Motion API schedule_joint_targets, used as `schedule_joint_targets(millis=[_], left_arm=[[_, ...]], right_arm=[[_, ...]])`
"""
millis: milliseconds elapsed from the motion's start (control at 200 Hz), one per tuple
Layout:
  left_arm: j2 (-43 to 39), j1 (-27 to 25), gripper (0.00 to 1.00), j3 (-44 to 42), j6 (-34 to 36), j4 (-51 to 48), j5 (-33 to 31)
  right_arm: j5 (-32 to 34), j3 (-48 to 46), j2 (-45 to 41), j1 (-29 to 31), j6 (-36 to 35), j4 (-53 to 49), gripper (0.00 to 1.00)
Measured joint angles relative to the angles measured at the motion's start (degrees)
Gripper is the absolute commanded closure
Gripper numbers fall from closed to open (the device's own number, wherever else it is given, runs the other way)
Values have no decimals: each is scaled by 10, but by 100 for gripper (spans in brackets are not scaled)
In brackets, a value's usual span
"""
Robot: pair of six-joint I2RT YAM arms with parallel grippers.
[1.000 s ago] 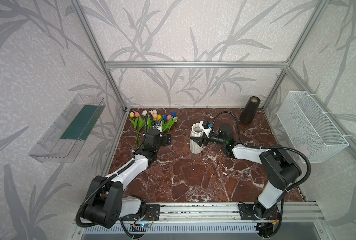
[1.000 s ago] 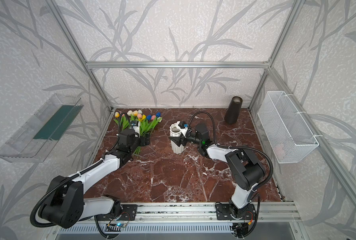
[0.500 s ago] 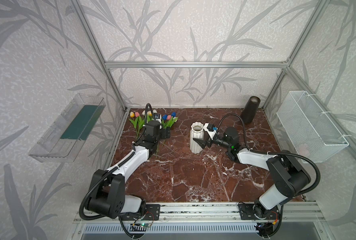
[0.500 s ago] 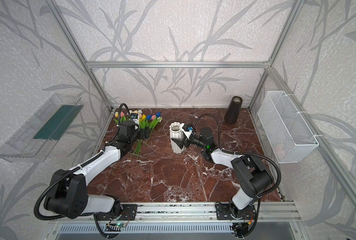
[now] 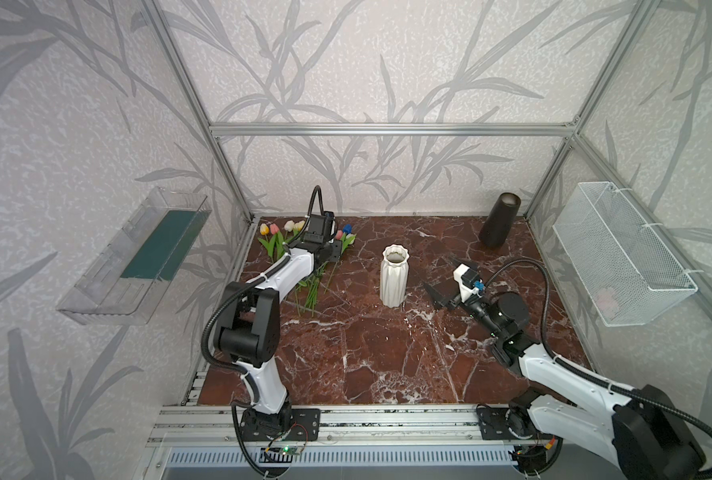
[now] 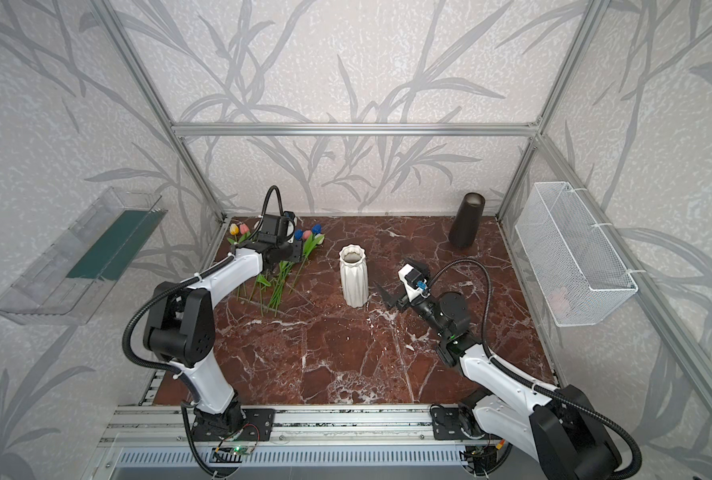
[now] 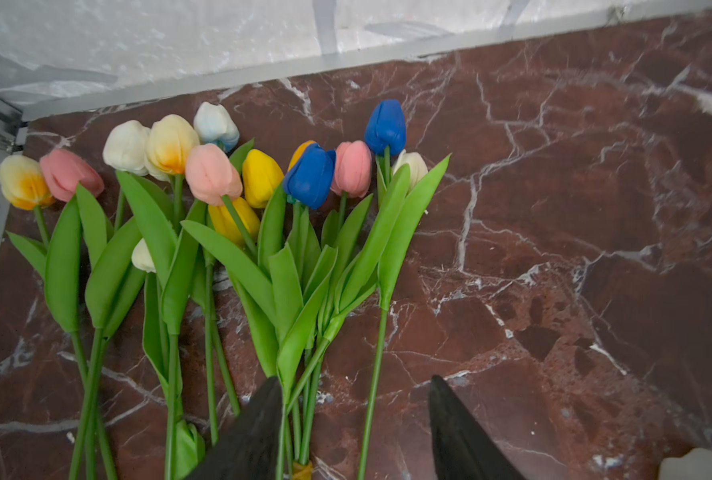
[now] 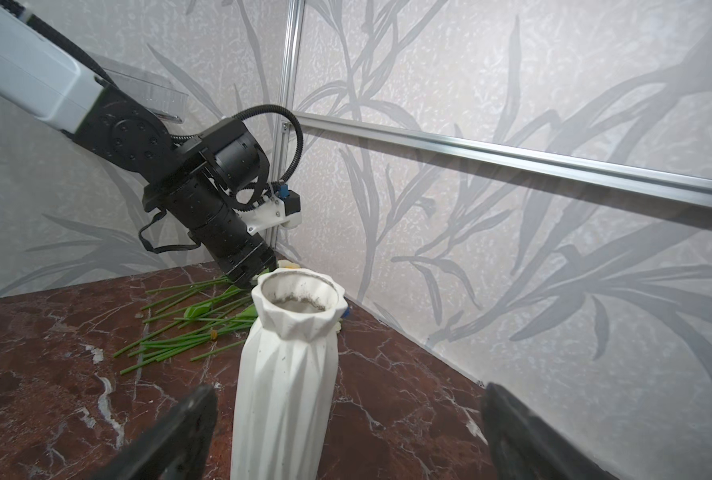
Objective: Arrange the flowers into the vase
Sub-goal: 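Grasp a blue tulip stem with the left gripper while the right gripper withdraws, then lift the blue tulip upright with the left gripper above the white vase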
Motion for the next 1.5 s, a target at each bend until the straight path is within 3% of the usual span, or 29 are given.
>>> schedule_joint_targets(millis=[335, 695, 920, 1220, 1500], left_arm=[[155, 0, 63, 189, 26, -182, 38], [234, -3, 64, 271, 35, -253, 32], [271, -4, 80, 303, 39, -270, 19], [280, -13, 100, 306, 38, -282, 5], [265, -38, 100, 305, 36, -292, 0]], right_arm=[[52, -131, -16, 47, -1, 56, 7], [83, -160, -26, 80, -4, 104, 7], [85, -160, -74, 80, -5, 81, 7], [86, -160, -49, 80, -4, 80, 7], [88, -160, -31, 80, -3, 95, 6]])
